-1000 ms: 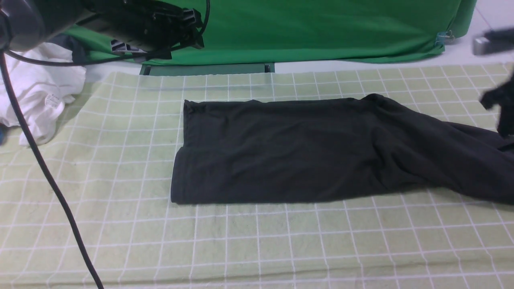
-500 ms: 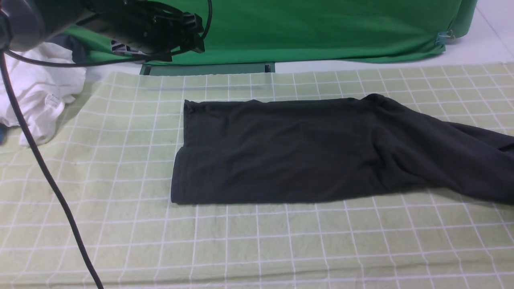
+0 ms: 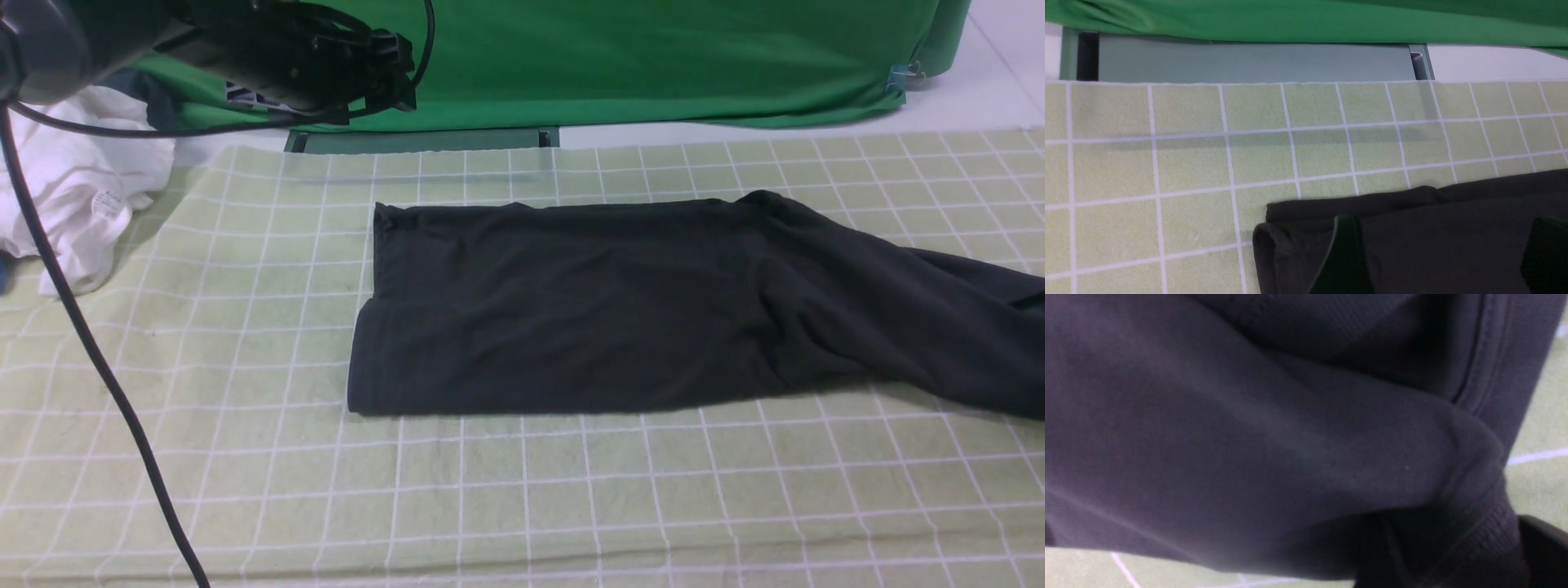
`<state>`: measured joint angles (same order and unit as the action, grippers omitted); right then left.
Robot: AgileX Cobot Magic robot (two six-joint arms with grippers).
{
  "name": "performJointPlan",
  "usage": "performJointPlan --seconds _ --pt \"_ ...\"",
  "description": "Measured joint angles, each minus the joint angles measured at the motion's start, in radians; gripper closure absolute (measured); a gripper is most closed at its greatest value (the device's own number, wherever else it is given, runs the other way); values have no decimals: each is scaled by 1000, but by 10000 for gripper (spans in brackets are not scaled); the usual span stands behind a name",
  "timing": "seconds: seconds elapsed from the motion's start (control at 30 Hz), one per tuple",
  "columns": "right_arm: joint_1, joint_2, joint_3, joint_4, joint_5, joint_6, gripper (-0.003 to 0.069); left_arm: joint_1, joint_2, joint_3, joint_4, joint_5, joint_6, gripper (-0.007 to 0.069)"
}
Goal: Fold a long-sleeved shirt over a green coffee tablecloth.
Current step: 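Pull the folded dark garment lengthwise by its ends to straighten it flat on the table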
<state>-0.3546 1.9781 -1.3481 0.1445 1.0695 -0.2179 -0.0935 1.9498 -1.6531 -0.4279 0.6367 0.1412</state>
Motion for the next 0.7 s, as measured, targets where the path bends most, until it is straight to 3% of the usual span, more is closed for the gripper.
performJointPlan --seconds 0.1,0.17,0.43,0.7 --pt "0 0 -34 2 0 0 535 0 0 0 -22 26 2 85" --pt "0 0 -72 2 5 1 607 0 0 0 -31 38 15 85" --pt "0 -2 -300 -6 135 38 621 0 0 0 -48 81 26 85" --pt "0 22 -366 -7 20 6 605 0 0 0 -51 88 29 85"
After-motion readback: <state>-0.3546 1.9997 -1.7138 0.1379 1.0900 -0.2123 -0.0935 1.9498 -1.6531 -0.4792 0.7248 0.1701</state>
